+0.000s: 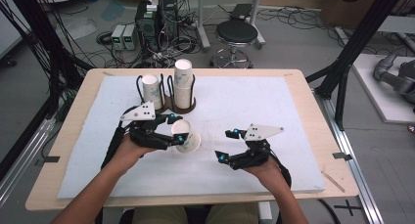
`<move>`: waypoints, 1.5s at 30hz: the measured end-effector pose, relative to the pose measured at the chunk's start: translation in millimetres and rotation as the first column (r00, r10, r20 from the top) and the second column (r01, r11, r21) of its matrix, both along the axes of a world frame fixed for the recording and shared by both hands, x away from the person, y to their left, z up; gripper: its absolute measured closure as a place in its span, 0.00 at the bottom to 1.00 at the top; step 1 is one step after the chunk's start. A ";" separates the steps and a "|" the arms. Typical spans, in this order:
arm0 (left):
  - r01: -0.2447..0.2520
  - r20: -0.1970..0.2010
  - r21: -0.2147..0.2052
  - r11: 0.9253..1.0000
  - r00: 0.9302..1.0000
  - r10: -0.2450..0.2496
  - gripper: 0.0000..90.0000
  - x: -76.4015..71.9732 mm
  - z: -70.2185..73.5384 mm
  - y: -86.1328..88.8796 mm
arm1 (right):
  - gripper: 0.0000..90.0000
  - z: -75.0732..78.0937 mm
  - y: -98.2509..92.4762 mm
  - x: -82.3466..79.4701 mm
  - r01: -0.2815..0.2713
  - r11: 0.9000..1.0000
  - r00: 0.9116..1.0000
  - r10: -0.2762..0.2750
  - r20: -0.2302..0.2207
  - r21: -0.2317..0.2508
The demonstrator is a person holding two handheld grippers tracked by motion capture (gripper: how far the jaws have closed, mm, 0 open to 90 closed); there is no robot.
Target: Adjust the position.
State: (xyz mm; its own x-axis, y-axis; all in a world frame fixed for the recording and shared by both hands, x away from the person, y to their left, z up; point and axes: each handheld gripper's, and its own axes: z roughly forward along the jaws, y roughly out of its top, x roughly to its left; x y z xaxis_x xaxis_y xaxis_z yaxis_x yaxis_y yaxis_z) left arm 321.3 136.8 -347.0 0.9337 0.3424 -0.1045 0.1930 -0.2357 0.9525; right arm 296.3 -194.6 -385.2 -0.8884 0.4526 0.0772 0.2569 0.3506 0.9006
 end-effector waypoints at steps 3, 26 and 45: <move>0.008 0.000 0.005 1.000 1.000 -0.008 0.41 -0.5 -1.2 -3.7 | 0.23 0.5 4.9 0.9 -0.020 1.000 1.000 0.020 0.002 0.004; 0.141 -0.027 0.003 0.990 0.990 -0.141 0.41 -10.2 -5.3 -26.9 | 0.23 -8.2 44.2 9.0 -0.204 0.979 0.979 0.204 -0.010 -0.018; 0.172 -0.034 -0.015 0.985 0.984 -0.173 0.41 -12.1 -7.0 -29.9 | 0.34 -11.0 47.5 8.2 -0.266 0.964 0.964 0.266 -0.003 -0.030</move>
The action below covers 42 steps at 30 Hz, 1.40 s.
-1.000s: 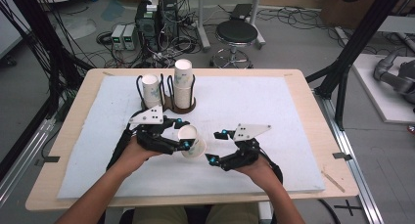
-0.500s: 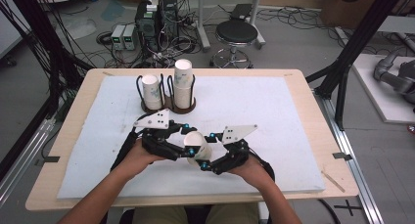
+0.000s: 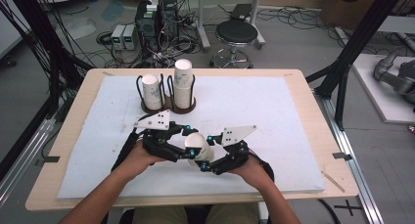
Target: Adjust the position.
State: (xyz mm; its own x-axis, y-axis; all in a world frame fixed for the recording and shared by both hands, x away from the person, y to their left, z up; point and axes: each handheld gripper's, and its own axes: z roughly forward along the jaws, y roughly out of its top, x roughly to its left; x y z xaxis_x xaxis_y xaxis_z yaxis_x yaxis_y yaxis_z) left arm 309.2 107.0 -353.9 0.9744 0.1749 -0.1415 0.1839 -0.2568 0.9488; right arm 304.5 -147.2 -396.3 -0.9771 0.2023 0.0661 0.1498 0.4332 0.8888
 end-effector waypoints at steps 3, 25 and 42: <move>0.000 -0.005 0.002 1.000 1.000 0.000 0.41 -0.4 -0.9 -0.5 | 0.36 0.6 0.3 0.0 -0.010 1.000 1.000 0.010 0.007 -0.018; -0.021 -0.024 0.079 0.997 0.999 0.023 0.17 -0.3 0.0 8.1 | 0.37 13.3 -6.0 7.0 -0.008 0.988 0.999 0.013 0.032 -0.153; -0.001 -0.007 0.165 0.986 1.000 0.002 0.17 1.4 -2.2 6.9 | 0.37 31.9 10.1 8.9 -0.063 0.915 0.992 0.101 0.076 -0.398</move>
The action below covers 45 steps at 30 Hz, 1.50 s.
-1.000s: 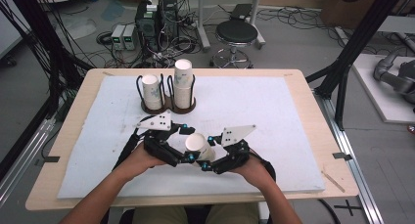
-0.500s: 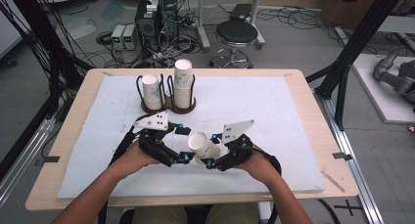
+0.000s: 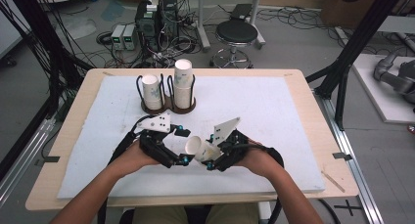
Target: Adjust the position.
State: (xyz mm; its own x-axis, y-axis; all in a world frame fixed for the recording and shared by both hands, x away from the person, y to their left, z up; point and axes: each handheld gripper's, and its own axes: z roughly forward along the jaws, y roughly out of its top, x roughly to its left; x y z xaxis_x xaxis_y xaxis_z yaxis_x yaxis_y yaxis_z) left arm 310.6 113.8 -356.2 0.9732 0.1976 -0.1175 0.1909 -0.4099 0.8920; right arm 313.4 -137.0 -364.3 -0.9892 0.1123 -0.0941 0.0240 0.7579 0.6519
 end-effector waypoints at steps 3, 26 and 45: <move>0.008 0.003 0.010 1.000 1.000 -0.008 0.17 -0.6 1.8 -1.5 | 0.37 3.7 3.3 -0.6 -0.015 0.999 1.000 0.015 0.005 -0.036; 0.067 -0.015 0.128 0.989 0.998 -0.066 0.26 0.4 -1.1 -16.6 | 0.37 15.7 26.7 -3.2 -0.077 0.966 0.997 0.082 0.013 -0.245; 0.086 -0.005 0.157 0.984 0.996 -0.086 0.41 -0.4 -1.6 -16.0 | 0.31 12.7 26.9 -4.1 -0.059 0.965 0.998 0.058 -0.012 -0.256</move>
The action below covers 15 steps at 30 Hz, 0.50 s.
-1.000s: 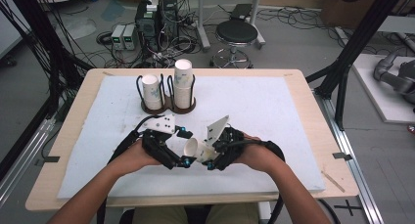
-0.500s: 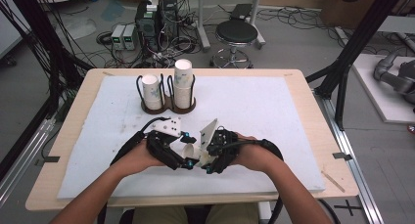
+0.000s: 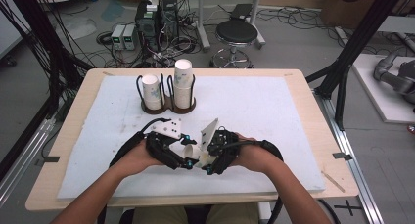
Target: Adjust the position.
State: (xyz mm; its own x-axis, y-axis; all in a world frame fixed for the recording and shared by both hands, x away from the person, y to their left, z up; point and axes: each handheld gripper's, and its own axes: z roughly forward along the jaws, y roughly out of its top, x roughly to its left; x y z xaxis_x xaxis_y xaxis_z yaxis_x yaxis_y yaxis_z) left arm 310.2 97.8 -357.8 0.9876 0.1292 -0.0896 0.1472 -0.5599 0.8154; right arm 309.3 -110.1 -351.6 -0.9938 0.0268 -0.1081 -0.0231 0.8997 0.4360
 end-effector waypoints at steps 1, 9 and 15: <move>-0.002 0.003 -0.008 1.000 1.000 0.002 0.41 -0.1 0.1 0.3 | 0.29 0.3 -1.2 0.2 0.010 1.000 1.000 -0.010 -0.002 0.018; -0.028 0.005 -0.065 0.997 1.000 0.029 0.41 3.4 0.9 10.4 | 0.23 13.7 -23.7 1.6 0.069 0.964 0.998 -0.070 -0.005 0.256; -0.053 -0.013 -0.129 0.990 0.999 0.052 0.41 5.7 -2.8 19.4 | 0.23 16.8 -38.7 0.8 0.102 0.925 0.994 -0.106 -0.008 0.366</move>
State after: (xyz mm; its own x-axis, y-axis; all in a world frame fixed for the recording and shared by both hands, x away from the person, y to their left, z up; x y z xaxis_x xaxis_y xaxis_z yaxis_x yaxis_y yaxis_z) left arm 316.0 117.2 -360.6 0.9787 0.1677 -0.1182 0.1817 -0.4410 0.8789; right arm 310.1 -148.8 -334.8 -0.9820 0.1697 -0.0829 0.0547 0.6755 0.7353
